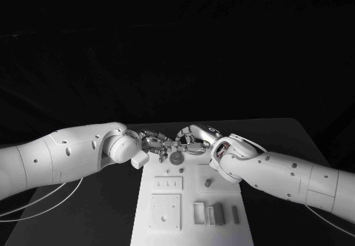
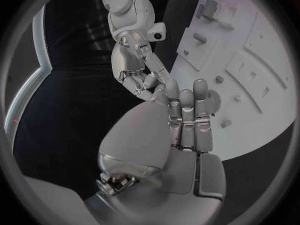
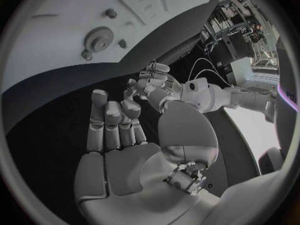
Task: Assemble the parts on the task board
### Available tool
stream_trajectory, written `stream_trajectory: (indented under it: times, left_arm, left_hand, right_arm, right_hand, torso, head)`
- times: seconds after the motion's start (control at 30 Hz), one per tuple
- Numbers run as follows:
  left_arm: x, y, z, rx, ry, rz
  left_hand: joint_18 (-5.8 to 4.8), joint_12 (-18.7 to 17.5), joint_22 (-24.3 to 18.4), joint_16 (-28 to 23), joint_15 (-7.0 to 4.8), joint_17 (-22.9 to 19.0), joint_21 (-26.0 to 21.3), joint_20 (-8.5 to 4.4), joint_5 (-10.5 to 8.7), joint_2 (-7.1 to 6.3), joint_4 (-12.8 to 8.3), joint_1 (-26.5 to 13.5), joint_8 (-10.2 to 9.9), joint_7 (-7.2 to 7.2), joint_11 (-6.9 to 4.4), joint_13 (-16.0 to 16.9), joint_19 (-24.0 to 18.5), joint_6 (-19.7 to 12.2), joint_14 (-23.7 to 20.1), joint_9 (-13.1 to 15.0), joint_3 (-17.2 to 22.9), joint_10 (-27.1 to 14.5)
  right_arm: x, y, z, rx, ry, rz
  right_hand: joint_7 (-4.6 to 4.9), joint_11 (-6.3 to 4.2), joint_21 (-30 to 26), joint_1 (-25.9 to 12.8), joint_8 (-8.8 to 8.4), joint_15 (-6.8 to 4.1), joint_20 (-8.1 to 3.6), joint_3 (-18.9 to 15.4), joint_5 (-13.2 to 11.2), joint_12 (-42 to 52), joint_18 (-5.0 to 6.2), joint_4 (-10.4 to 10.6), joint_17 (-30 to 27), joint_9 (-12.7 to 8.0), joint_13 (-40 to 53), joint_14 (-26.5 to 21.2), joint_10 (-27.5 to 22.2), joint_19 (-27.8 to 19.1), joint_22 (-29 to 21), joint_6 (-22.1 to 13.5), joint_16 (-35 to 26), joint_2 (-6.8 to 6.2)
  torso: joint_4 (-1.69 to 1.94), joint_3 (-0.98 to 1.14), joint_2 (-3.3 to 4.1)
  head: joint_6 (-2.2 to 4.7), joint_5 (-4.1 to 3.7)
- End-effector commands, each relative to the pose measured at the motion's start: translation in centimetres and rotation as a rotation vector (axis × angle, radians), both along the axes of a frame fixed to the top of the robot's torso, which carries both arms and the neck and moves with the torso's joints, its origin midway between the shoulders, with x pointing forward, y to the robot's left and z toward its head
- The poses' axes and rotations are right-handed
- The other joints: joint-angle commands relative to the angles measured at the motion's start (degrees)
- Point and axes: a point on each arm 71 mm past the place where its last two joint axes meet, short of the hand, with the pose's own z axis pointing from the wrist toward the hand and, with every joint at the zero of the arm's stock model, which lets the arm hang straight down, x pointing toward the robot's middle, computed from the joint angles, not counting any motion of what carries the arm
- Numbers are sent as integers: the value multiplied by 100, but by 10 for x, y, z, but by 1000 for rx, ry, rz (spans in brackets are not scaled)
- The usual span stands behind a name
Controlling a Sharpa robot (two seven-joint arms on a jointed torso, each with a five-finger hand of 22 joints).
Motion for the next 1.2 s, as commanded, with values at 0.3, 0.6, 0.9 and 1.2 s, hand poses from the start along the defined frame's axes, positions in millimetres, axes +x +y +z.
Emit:
stream_trajectory:
  times: [0.3,0.6,0.9,1.2]
  left_arm:
    - [2,0,4,-12,-38,21]
    - [1,4,2,22,-28,2]
    - [-4,11,-6,190,41,-67]
    - [-10,16,-12,430,38,-185]
  left_hand:
    - [109,-49,127,65,-19,-22,53,-65,-2,-40,-10,68,31,-188,-70,-35,17,884,65,38,115,-10]
    - [107,-59,127,79,-28,-28,71,-72,0,-61,-9,64,32,-197,-80,-45,26,908,80,47,145,32]
    - [106,-74,126,88,-37,-36,86,-79,0,-51,-5,48,21,-199,-86,-56,33,912,91,47,170,59]
    - [113,-84,130,147,-85,-48,137,-120,170,91,-29,-167,14,-238,-127,-67,26,990,137,57,241,154]
  right_arm:
    - [2,-5,-5,-44,29,-3]
    - [7,-25,-3,-15,-9,-42]
    - [14,-57,-3,17,-8,-106]
    - [29,-90,1,37,4,-192]
  right_hand:
    - [331,199,-62,-8,-343,157,28,-12,-184,-129,40,-7,-47,-139,-15,-115,-242,-88,31,-479,-82,-261]
    - [441,311,-108,-41,-491,267,85,-42,-249,-192,40,80,-66,-229,-63,-197,-370,-165,26,-740,-120,-459]
    - [441,312,-110,-20,-472,272,93,-35,-214,-193,40,120,-73,-232,-84,-200,-368,-166,26,-710,-121,-481]
    - [433,304,-115,13,-452,265,98,-26,-143,-192,40,138,-80,-235,-104,-205,-367,-174,27,-681,-124,-471]
  torso:
    - [0,-3,-1]
    - [-4,6,-1]
    - [-6,13,-1]
    - [-9,15,0]
  head:
    - [-10,-3]
    - [-15,5]
    - [-42,29]
    - [-103,26]
